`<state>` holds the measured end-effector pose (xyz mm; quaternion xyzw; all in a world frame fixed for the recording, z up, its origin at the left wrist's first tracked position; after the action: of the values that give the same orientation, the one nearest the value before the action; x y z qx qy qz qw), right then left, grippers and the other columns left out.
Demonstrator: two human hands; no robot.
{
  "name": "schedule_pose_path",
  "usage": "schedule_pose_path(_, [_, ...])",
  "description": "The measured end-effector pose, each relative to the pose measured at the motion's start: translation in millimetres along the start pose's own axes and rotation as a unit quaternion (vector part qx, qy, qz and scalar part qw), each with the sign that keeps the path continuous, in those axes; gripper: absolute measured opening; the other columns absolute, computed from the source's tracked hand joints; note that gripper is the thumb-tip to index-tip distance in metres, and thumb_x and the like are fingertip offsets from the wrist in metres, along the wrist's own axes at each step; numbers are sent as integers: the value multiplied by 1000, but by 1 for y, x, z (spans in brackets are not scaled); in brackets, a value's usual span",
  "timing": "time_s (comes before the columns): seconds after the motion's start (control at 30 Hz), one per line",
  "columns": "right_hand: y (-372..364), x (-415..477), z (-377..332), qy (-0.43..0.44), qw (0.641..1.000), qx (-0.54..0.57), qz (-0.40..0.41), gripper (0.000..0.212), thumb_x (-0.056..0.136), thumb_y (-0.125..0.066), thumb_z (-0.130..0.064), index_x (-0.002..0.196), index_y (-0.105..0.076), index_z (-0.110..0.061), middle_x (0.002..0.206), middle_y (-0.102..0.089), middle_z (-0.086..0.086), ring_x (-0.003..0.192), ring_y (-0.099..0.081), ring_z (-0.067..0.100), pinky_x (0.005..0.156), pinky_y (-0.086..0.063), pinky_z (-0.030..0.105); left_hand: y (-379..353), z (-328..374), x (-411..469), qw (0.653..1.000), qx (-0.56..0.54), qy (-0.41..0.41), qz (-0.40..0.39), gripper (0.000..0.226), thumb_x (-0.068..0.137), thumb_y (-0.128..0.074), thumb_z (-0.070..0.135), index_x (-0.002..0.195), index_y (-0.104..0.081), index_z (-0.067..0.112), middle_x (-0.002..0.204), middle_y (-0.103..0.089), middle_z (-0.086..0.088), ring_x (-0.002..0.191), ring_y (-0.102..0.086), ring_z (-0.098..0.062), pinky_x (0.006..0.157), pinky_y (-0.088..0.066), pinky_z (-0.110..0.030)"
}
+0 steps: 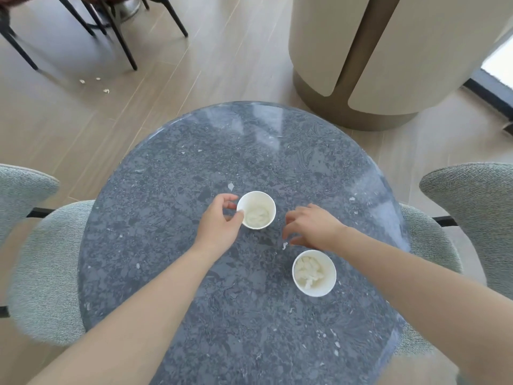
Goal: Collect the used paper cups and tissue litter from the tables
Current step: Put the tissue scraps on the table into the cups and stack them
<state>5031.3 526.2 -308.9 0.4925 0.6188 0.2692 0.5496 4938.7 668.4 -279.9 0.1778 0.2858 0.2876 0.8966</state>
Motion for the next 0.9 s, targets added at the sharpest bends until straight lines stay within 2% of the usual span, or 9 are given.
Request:
schedule_pose_path(0.17, [-9, 0, 2, 5, 1000, 27, 10, 18, 88, -56, -37, 103, -64, -34, 107, -54, 0, 101, -52, 20, 75, -32, 30, -4, -5, -8, 999, 31, 3, -14, 19, 88, -58, 28, 102, -49, 36, 94, -56, 23, 68, -54, 14, 54, -36, -11])
schedule_pose_path(0.33, [-7, -6, 11, -21, 996, 74, 44, 16, 89, -54, -33, 97, -67, -29, 105, -56, 1, 96, -54, 21, 74, -38, 31, -6, -7, -8, 999, 29, 13, -15, 18, 89, -56, 29, 106, -51, 31, 95, -57, 20, 83, -59, -1, 63, -40, -20])
schedule_pose_path(0.4, [7, -14, 22, -57, 988, 113, 94, 15, 88, -56, -33, 95, -68, -27, 103, -58, 0, 95, -55, 22, 72, -40, 30, -5, -6, -7, 999, 31, 13, -12, 19, 88, -57, 28, 106, -53, 27, 93, -60, 14, 84, -61, -9, 66, -44, -24])
schedule_pose_path(0.47, [32, -25, 37, -111, 961, 175, 184, 11, 86, -61, -31, 88, -69, -24, 96, -59, 0, 90, -57, 21, 67, -41, 28, -6, -6, -7, 999, 39, 13, -16, 18, 87, -57, 27, 105, -54, 28, 93, -62, 9, 85, -61, -14, 70, -46, -27])
schedule_pose_path(0.53, [60, -37, 45, -152, 916, 244, 280, 7, 83, -66, -31, 81, -67, -24, 90, -59, -4, 81, -56, 15, 64, -43, 28, -8, -5, -9, 998, 52, 12, -27, 13, 87, -57, 26, 97, -54, 33, 91, -61, 10, 84, -61, -12, 67, -45, -26])
schedule_pose_path(0.63, [92, -51, 32, -150, 862, 314, 370, 5, 80, -70, -26, 79, -65, -24, 82, -56, -11, 71, -51, 6, 66, -44, 24, -9, -2, -14, 997, 75, 5, -35, 17, 85, -58, 23, 85, -53, 40, 85, -59, 14, 78, -56, -4, 61, -38, -21])
schedule_pose_path(0.7, [97, -52, 10, -127, 866, 322, 362, 5, 80, -70, -26, 79, -66, -22, 83, -56, -10, 71, -50, 7, 67, -44, 25, -11, -2, -19, 996, 82, 2, -45, 14, 84, -58, 22, 87, -56, 36, 83, -60, 11, 79, -60, -9, 64, -42, -25])
schedule_pose_path(0.8, [84, -47, -19, -110, 894, 319, 294, 9, 81, -68, -31, 82, -66, -23, 84, -58, -8, 73, -52, 10, 68, -46, 30, -12, -6, -29, 994, 92, 13, -57, 12, 84, -58, 22, 92, -57, 29, 83, -63, 5, 79, -65, -18, 75, -51, -35])
schedule_pose_path(0.9, [70, -48, -34, -131, 910, 299, 256, 12, 83, -64, -35, 84, -65, -24, 82, -55, -11, 75, -51, 10, 68, -45, 30, -9, -11, -41, 994, 89, 21, -56, 11, 83, -58, 20, 93, -58, 27, 80, -63, 3, 77, -66, -19, 73, -51, -35])
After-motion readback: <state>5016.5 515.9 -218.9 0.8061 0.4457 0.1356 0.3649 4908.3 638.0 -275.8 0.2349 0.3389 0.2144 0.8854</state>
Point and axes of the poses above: each hand's wrist, its own x-axis towards the middle knuckle, its own y-axis out of the back of the hand, z = x × y, the point moved 9 cm from there along x, towards the middle knuckle
